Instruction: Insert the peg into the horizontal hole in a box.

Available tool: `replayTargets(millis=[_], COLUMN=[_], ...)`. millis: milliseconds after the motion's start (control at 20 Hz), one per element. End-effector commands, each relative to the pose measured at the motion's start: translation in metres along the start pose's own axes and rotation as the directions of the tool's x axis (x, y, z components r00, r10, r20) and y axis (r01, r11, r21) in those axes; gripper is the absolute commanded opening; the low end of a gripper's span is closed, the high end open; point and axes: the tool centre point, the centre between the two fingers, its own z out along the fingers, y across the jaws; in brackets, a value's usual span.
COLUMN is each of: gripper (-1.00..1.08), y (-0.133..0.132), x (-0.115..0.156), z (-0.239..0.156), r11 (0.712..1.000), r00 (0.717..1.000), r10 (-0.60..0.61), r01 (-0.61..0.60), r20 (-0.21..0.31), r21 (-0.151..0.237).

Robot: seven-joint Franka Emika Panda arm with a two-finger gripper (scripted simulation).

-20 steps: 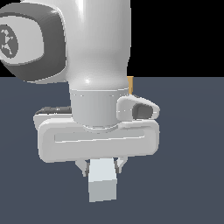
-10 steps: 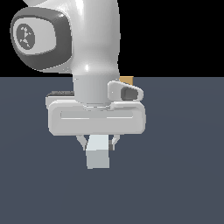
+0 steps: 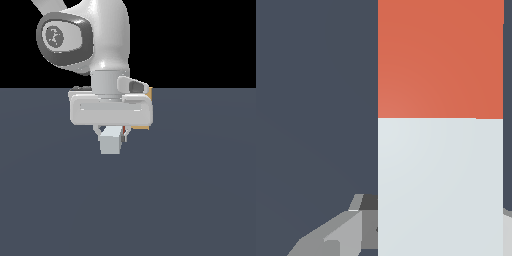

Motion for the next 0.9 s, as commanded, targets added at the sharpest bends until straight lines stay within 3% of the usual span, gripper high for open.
replayTargets(millis=[0,450,850], gripper=[-1.00,-1.00,-1.00], y=[-0.001,-0.002,0.001], x=[0.022,0.092,0.127], z=[-0.009,-0.032,-0.043], r11=[1.000,0.994,0.989], r00=[1.000,0.994,0.989], r10=[0.027,0.109,0.149], r01=[-0.027,-0.109,-0.149], r20=[0.000,0.000,0.000], r21=[-0.004,-0.004,-0.004])
